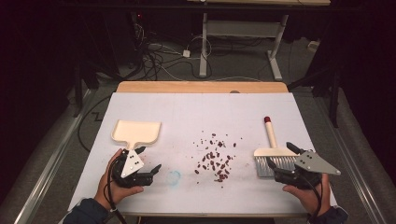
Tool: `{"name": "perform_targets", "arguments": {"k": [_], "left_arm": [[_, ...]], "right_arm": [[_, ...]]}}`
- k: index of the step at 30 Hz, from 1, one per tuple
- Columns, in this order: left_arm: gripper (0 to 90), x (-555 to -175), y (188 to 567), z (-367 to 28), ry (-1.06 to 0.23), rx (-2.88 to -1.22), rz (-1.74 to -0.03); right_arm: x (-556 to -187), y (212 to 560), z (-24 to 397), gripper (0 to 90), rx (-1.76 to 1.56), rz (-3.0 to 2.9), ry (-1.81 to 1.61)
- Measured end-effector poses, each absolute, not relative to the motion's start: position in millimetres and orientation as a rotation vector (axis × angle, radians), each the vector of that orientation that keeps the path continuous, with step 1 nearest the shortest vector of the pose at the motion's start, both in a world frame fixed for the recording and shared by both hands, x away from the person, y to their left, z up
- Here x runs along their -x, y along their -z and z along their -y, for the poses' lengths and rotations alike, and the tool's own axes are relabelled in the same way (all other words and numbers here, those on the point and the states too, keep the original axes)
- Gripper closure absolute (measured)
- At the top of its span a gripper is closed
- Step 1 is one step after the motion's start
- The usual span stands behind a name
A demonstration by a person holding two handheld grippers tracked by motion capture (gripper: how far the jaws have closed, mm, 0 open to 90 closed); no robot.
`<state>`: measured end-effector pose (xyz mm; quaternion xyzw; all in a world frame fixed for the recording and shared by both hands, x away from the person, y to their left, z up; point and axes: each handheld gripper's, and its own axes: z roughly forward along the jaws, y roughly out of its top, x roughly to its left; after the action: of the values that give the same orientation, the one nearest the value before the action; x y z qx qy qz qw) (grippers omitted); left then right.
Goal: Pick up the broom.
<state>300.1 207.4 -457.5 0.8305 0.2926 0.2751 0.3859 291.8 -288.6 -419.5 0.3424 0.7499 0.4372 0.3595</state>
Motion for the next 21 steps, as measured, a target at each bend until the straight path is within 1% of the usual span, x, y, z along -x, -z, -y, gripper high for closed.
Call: {"name": "perform_targets", "arguments": {"k": [13,17,21], "left_arm": [[19.4,-300,460,-207,-0.697,-2.128,-0.759],[19.7,-299,459,-206,-0.697,-2.133,-0.761],[20.0,-302,461,-204,-0.691,-2.145,-0.756]], "right_arm": [[-305,415,293,19.1,-0.987,-1.931,-1.067],[-316,410,295,19.1,-1.058,-1.942,-1.047],[-334,404,298,21.6,-1.131,-1.956,-0.982]]}}
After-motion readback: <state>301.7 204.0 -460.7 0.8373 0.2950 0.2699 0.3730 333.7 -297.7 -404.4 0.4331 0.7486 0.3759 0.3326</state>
